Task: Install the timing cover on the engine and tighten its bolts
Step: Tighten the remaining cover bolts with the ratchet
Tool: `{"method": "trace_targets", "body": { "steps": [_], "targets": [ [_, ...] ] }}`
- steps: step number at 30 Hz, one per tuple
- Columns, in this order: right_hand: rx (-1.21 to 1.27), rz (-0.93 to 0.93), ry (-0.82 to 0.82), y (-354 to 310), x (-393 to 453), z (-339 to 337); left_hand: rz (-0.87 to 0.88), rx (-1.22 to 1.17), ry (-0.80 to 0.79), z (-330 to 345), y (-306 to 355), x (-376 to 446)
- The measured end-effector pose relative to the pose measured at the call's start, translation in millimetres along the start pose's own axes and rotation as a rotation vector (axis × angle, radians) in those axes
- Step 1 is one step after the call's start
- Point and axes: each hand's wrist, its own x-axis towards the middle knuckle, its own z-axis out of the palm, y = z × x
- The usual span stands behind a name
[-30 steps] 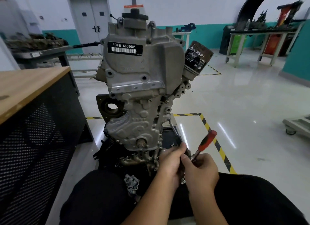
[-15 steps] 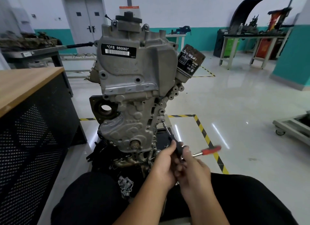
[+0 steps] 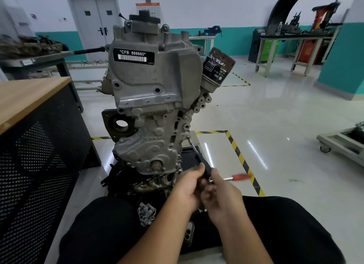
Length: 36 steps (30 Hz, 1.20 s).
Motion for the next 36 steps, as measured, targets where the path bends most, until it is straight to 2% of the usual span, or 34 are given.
{"method": "trace_targets", "body": {
  "steps": [2, 4, 6, 8, 9, 11, 13, 15, 16, 19, 20, 22, 24, 26, 27, 30, 31, 32, 35, 36],
  "targets": [
    [-0.146, -0.176, 0.145, 3.4, 5.1, 0.0, 0.013, 0.008, 0.002, -0.2, -1.8, -1.4],
    [-0.224, -0.234, 0.138, 12.6, 4.2, 2.9, -0.015, -0.03, -0.025, -3.5, -1.5, -1.2],
    [-0.22, -0.166, 0.099, 16.0, 2.6, 0.7, -0.049, -0.047, -0.066, -5.1, 1.7, -2.2],
    [0.062, 0.079, -0.062, 12.6, -6.2, 2.6, -0.071, -0.079, -0.07, -6.3, 4.8, -2.7],
    [0.147, 0.127, -0.074, 11.0, -4.4, 1.6, -0.071, -0.076, -0.052, -6.4, 5.5, -2.0],
    [0.002, 0.023, -0.016, 10.5, 2.8, -0.2, -0.035, -0.04, -0.024, -5.5, 4.5, -1.9],
    [-0.165, -0.166, 0.171, 11.4, 9.3, -0.9, -0.003, -0.014, -0.017, -3.6, 0.0, -0.7],
    [-0.259, -0.273, 0.198, 19.7, 10.0, -0.8, -0.024, -0.004, -0.025, -2.3, -0.8, -2.4],
    [-0.249, -0.246, 0.168, 21.2, 6.7, -1.0, -0.041, 0.008, -0.035, -2.6, 0.3, -2.5],
    [0.101, 0.109, -0.033, 17.5, -2.3, 3.0, -0.069, -0.002, -0.058, -8.3, 5.5, -1.3],
    [0.134, 0.137, -0.052, 16.5, -2.1, 2.4, -0.073, -0.008, -0.053, -9.6, 7.1, -0.9],
    [-0.118, -0.023, -0.015, 16.1, 3.1, 0.0, -0.064, 0.016, -0.055, -8.1, 8.2, -2.0],
    [-0.374, -0.238, 0.139, 17.1, 6.3, -0.1, -0.041, -0.001, -0.047, -5.8, 7.6, -1.9],
    [-0.392, -0.312, 0.14, 24.2, 9.0, -1.3, -0.033, -0.021, -0.047, -6.6, 7.2, 0.1],
    [-0.374, -0.294, 0.098, 26.9, 7.2, -2.8, -0.037, -0.017, -0.058, -8.2, 7.9, 0.0],
    [0.023, 0.082, -0.112, 21.6, -6.0, 0.0, -0.059, -0.05, -0.067, -10.4, 11.3, -6.0],
    [0.047, 0.115, -0.126, 20.2, -4.8, -1.5, -0.049, -0.07, -0.062, -10.2, 12.0, -6.7],
    [-0.096, 0.041, -0.102, 18.5, -4.2, -2.0, -0.035, -0.074, -0.061, -9.3, 12.2, -7.1],
    [-0.814, -0.45, 0.102, 18.6, 4.0, -8.2, -0.011, -0.066, -0.029, -5.9, 9.5, -4.1],
    [-0.856, -0.527, 0.112, 21.1, 7.4, -7.2, -0.009, -0.063, -0.027, -6.9, 8.9, -2.7]
  ]
}}
